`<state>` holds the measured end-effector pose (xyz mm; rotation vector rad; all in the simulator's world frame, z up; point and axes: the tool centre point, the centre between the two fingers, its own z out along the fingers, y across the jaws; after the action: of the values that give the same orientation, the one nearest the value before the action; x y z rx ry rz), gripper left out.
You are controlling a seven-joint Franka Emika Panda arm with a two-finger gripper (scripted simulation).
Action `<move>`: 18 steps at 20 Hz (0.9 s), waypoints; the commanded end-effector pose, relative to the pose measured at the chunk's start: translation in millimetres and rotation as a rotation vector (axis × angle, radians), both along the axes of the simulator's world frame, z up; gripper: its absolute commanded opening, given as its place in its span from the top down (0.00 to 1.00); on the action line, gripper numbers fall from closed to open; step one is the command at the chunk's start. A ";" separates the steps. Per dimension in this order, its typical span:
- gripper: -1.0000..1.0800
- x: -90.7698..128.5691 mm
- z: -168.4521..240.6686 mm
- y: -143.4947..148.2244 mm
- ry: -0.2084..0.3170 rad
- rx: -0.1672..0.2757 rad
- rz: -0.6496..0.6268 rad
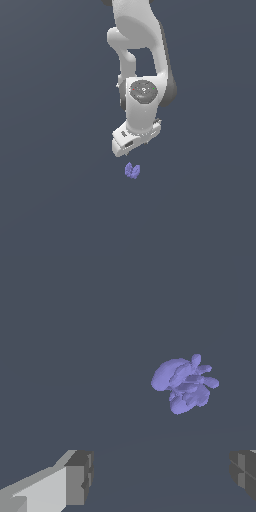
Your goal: Pick up the object and move it to a goal position.
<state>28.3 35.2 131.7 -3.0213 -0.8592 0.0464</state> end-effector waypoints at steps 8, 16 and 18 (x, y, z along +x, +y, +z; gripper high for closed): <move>0.04 23.6 -13.8 -4.1 -0.007 0.006 0.259; 0.04 42.2 -25.8 -8.9 -0.014 0.011 0.472; 0.04 46.3 -28.6 -10.3 -0.016 0.013 0.520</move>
<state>71.2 25.9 105.2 -2.7295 -1.5543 0.0191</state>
